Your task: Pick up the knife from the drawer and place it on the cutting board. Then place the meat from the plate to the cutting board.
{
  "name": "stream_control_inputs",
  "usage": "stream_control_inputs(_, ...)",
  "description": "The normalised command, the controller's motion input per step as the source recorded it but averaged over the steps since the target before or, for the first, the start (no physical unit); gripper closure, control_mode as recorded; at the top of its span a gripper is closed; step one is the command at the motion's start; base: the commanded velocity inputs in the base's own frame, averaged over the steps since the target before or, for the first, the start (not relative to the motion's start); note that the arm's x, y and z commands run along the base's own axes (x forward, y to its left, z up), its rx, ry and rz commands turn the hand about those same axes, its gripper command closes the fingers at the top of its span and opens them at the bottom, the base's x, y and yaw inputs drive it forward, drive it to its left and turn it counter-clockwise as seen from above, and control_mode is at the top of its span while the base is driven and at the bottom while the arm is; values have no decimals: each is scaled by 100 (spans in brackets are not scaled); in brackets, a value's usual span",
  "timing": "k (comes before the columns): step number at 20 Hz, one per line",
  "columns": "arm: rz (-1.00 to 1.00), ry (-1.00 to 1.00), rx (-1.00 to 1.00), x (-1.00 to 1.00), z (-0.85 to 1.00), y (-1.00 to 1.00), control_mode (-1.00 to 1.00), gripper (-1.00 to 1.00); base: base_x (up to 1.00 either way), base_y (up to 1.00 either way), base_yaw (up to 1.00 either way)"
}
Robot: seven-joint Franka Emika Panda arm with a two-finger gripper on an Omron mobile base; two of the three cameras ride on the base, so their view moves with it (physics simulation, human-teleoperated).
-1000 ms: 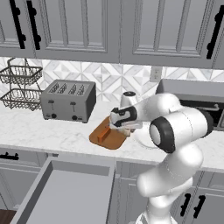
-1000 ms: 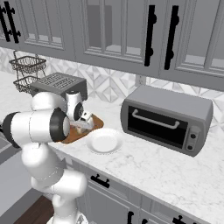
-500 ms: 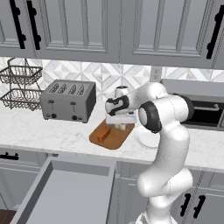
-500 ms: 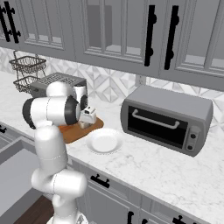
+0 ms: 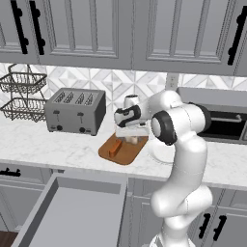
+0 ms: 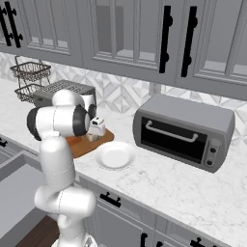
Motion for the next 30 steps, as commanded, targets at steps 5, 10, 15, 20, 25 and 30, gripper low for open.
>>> stream_control_inputs(5,-2,-3,0,-37,9,0,-100,-100,0,0,0)
stream_control_inputs(10,-4,-11,0,-37,43,0,-100,-100,0,0,0)
stream_control_inputs(15,-1,-7,0,-8,11,0,-100,-100,0,0,0)
stream_control_inputs(20,0,-3,0,-6,3,0,-100,-100,0,0,0)
stream_control_inputs(25,0,-20,0,-89,76,0,-100,-100,0,0,0)
stream_control_inputs(30,0,-21,0,-100,71,0,-100,-100,0,0,0)
